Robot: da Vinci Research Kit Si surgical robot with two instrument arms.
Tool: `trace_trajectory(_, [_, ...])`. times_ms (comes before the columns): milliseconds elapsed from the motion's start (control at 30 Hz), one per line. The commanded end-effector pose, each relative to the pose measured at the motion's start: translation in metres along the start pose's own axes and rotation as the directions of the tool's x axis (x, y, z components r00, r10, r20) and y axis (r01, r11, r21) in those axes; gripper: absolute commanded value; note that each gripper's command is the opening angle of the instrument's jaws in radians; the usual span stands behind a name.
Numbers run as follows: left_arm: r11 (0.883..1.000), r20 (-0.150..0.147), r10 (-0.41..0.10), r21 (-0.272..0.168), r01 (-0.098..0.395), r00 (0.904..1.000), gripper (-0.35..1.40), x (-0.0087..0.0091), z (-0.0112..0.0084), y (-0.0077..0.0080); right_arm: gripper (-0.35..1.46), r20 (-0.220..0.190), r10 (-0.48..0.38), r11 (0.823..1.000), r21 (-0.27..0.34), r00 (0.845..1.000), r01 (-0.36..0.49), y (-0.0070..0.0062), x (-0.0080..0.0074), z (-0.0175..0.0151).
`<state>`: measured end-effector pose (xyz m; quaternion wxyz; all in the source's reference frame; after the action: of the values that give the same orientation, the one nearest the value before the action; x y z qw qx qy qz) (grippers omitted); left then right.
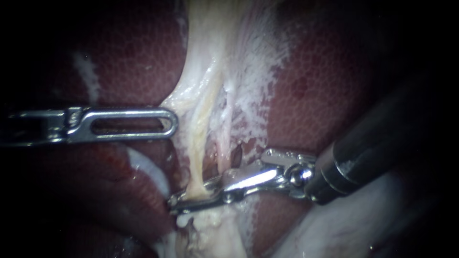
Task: Going back second clip left tube
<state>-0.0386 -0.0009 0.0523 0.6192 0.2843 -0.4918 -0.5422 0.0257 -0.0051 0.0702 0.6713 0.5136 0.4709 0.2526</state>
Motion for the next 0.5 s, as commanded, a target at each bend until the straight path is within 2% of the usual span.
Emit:
trace_trajectory(33, [1.000,0.000,0.000,0.000,0.000,1.0000,-0.35,0.0000,0.0000,0.0000,-0.35,0.000,0.000,1.000,0.000,1.000,0.000,0.0000,0.0000,0.0000])
trace_trajectory(300, [1.000,0.000,0.000,0.001,0.000,1.0000,-0.35,0.0000,0.0000,0.0000,-0.35,0.002,-0.007,1.000,0.002,1.000,0.007,-0.0002,-0.0001,0.0000])
trace_trajectory(333, [1.000,0.000,0.000,0.001,0.000,1.0000,-0.35,0.0000,0.0000,0.0000,-0.21,0.003,-0.030,1.000,0.001,1.000,0.030,-0.0003,0.0000,0.0000])
trace_trajectory(367, [1.000,0.000,0.000,0.001,0.000,1.0000,-0.35,0.0000,0.0000,0.0000,-0.03,0.006,-0.089,0.996,0.002,0.996,0.089,-0.0003,0.0000,0.0000])
trace_trajectory(400, [1.000,0.000,0.000,0.001,0.000,1.0000,-0.35,0.0000,0.0000,0.0000,0.06,0.007,-0.130,0.992,-0.001,0.991,0.130,-0.0002,0.0000,0.0001])
trace_trajectory(500, [1.000,0.000,0.000,0.001,0.000,1.0000,-0.35,0.0000,0.0000,0.0000,0.33,0.005,-0.182,0.983,-0.010,0.983,0.182,-0.0002,0.0002,0.0002])
